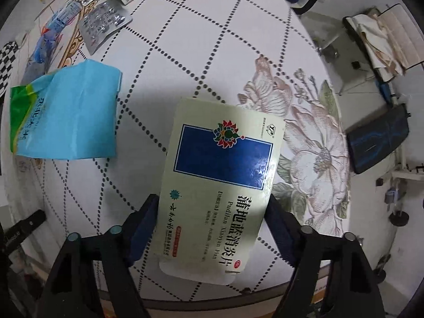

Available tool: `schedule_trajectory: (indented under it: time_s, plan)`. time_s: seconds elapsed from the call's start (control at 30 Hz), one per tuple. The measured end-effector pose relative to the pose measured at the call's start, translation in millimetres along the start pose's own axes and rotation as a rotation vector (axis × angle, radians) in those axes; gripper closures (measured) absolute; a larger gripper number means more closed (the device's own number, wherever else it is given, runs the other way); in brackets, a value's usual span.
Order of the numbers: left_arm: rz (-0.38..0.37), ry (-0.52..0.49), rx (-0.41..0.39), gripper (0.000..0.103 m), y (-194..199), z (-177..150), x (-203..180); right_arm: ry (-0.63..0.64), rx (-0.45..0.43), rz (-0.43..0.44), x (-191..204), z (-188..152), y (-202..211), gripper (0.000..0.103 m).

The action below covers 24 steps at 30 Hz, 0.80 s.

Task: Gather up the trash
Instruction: 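Grasp the white Doctor toothpaste box with the left tool while the right grasps the medicine box, then carry both boxes over the bin and release them inside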

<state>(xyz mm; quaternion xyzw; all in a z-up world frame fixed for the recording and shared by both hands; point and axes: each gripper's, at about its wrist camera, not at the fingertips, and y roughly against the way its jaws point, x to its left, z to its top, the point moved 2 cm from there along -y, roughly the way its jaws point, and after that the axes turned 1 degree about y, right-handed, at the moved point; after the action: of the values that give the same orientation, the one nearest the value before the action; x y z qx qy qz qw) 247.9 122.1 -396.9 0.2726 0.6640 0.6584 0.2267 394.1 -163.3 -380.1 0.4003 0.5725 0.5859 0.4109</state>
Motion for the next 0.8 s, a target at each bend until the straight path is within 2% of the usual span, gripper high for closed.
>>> schedule_trajectory:
  time_s: [0.2,0.27,0.33,0.47,0.67,0.8]
  plan:
    - [0.036,-0.071,-0.055,0.061,18.9,-4.4,-19.8,0.004,-0.029,0.019,3.8,-10.8,4.5,0.026]
    - [0.037,-0.091,-0.086,0.061,30.2,-8.0,-17.7,-0.004,-0.031,0.051,-14.9,-32.0,4.5,0.026]
    - [0.037,-0.111,-0.129,0.061,46.8,-16.1,-14.0,-0.001,-0.038,0.069,-14.3,-41.1,9.6,0.026]
    - [0.027,-0.131,-0.204,0.061,75.8,-35.2,2.9,0.086,-0.127,0.056,6.4,-66.3,34.1,0.026]
    - [-0.056,-0.170,-0.317,0.061,117.9,-89.1,39.8,0.184,-0.273,0.069,43.9,-132.1,90.5,0.026]
    - [-0.163,-0.211,-0.325,0.061,128.4,-141.8,69.0,0.169,-0.317,0.115,63.5,-192.2,118.5,0.026]
